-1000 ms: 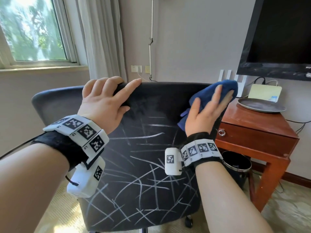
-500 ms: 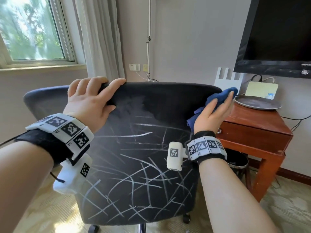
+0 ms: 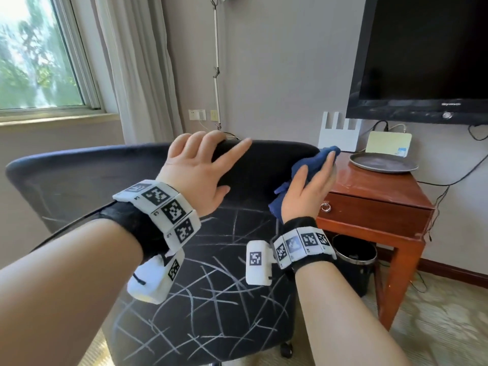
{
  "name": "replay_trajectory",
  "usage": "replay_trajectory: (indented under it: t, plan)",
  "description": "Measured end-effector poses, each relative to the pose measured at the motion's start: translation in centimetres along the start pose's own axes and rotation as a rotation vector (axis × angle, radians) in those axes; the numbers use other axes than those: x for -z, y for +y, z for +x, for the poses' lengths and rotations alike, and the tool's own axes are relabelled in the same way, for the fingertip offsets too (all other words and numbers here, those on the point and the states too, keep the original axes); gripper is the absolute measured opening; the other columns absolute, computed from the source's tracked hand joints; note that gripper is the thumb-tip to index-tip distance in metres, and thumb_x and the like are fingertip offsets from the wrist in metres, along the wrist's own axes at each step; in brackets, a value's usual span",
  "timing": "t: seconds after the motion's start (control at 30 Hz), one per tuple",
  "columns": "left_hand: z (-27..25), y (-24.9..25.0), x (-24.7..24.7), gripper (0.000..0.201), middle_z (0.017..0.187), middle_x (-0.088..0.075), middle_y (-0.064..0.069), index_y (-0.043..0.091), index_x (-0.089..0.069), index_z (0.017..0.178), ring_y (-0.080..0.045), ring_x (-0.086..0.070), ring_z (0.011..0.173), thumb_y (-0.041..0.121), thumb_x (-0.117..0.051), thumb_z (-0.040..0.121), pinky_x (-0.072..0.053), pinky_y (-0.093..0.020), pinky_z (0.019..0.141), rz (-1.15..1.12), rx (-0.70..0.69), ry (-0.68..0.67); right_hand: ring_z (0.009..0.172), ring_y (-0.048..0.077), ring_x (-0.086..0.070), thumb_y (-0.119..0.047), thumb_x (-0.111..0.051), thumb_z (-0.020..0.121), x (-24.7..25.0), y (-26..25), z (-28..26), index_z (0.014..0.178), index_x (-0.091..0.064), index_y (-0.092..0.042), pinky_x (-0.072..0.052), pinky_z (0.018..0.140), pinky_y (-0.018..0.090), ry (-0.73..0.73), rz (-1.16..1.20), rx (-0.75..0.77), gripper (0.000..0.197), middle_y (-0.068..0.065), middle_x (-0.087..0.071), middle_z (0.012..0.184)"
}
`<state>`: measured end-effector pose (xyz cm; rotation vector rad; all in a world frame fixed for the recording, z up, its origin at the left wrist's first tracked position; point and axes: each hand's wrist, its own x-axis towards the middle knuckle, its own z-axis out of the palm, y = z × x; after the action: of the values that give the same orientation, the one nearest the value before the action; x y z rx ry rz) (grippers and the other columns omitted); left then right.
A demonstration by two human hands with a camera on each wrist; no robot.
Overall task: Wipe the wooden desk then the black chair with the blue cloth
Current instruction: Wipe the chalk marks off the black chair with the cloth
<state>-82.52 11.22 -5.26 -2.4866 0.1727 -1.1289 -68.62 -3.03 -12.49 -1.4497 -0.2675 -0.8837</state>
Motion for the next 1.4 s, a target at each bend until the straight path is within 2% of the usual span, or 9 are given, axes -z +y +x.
replay_trajectory:
  t: [0.07, 0.27, 0.47, 0.6, 0.77, 0.87, 1.07, 1.2, 1.4]
  plan:
    - [0.1, 0.1, -0.4, 0.091, 0.129, -0.037, -0.011, 0.027, -0.027, 0.145, -0.032, -0.033, 0.116, 0.036, -0.075, 0.069, -0.016, -0.045, 0.101, 0.008, 0.032, 0.014, 0.139, 0.028, -0.024, -0.012, -0.039, 0.099, 0.7, 1.8, -0.6, 0.146, -0.021, -0.003, -0.010, 0.101, 0.004, -0.040, -0.007, -0.110, 0.052, 0.019, -0.025, 0.150]
    - [-0.3, 0.3, -0.5, 0.088, 0.128, -0.037, -0.013, 0.025, -0.029, 0.145, -0.031, -0.030, 0.116, 0.039, -0.073, 0.070, -0.014, -0.044, 0.101, 0.040, 0.043, 0.043, 0.140, 0.031, -0.019, -0.032, -0.034, 0.090, 0.9, 2.4, -4.2, 0.147, -0.018, -0.005, -0.014, 0.112, 0.028, -0.112, -0.076, -0.190, 0.065, 0.020, -0.017, 0.151]
    - [-0.6, 0.4, -0.3, 0.088, 0.127, -0.041, -0.016, 0.023, -0.030, 0.144, -0.031, -0.029, 0.116, 0.037, -0.074, 0.069, -0.013, -0.043, 0.102, 0.023, 0.058, 0.037, 0.141, 0.029, -0.018, -0.022, -0.041, 0.094, 0.1, -0.6, -1.1, 0.148, -0.017, -0.005, -0.011, 0.109, 0.019, -0.022, -0.044, 0.021, 0.061, 0.020, -0.016, 0.152]
    - [-0.6, 0.4, -0.3, 0.087, 0.127, -0.043, -0.016, 0.024, -0.030, 0.144, -0.032, -0.030, 0.116, 0.038, -0.074, 0.070, -0.013, -0.043, 0.103, 0.015, 0.069, 0.043, 0.138, 0.029, -0.024, -0.015, -0.041, 0.098, 1.1, 2.6, -2.9, 0.147, -0.019, -0.005, -0.013, 0.102, 0.010, -0.044, -0.045, -0.146, 0.054, 0.020, -0.024, 0.149]
    - [-0.6, 0.5, -0.5, 0.087, 0.127, -0.042, -0.015, 0.025, -0.029, 0.144, -0.030, -0.029, 0.116, 0.042, -0.071, 0.070, -0.013, -0.043, 0.103, 0.031, 0.090, 0.041, 0.141, 0.034, -0.013, -0.040, -0.032, 0.089, 0.3, 3.6, -8.3, 0.148, -0.015, -0.007, -0.016, 0.112, 0.037, -0.074, -0.135, -0.370, 0.070, 0.020, -0.010, 0.154]
    - [-0.7, 0.5, -0.4, 0.085, 0.128, -0.043, -0.015, 0.025, -0.030, 0.144, -0.029, -0.028, 0.117, 0.043, -0.070, 0.071, -0.012, -0.042, 0.103, 0.029, 0.090, 0.036, 0.142, 0.036, -0.002, -0.038, -0.034, 0.086, -1.0, 0.9, -7.8, 0.148, -0.014, -0.006, -0.008, 0.115, 0.039, -0.052, -0.107, -0.272, 0.073, 0.022, 0.000, 0.154]
    - [-0.6, 0.4, -0.1, 0.081, 0.129, -0.043, -0.014, 0.026, -0.028, 0.145, -0.029, -0.027, 0.118, 0.046, -0.058, 0.072, -0.011, -0.041, 0.104, -0.001, 0.087, 0.008, 0.142, 0.034, -0.011, -0.028, -0.042, 0.092, -0.8, 1.7, -4.3, 0.147, -0.015, -0.003, -0.003, 0.108, 0.015, 0.030, -0.094, -0.047, 0.067, 0.023, -0.010, 0.153]
    - [-0.5, 0.5, -0.4, 0.084, 0.132, -0.040, -0.011, 0.028, -0.025, 0.146, -0.029, -0.025, 0.121, 0.047, -0.064, 0.075, -0.009, -0.041, 0.105, 0.014, 0.097, -0.008, 0.140, 0.033, -0.018, -0.036, -0.035, 0.091, -0.1, 4.3, -7.1, 0.148, -0.017, -0.005, -0.016, 0.112, 0.030, -0.009, -0.141, -0.212, 0.067, 0.021, -0.015, 0.152]
    - [-0.4, 0.8, -0.3, 0.082, 0.135, -0.036, -0.011, 0.029, -0.021, 0.147, -0.028, -0.021, 0.122, 0.049, -0.059, 0.077, -0.007, -0.042, 0.106, 0.002, 0.126, -0.032, 0.143, 0.035, 0.006, -0.042, -0.032, 0.091, -1.2, 1.5, -9.1, 0.148, -0.009, -0.008, -0.001, 0.115, 0.035, -0.169, -0.266, -0.098, 0.070, 0.023, 0.006, 0.154]
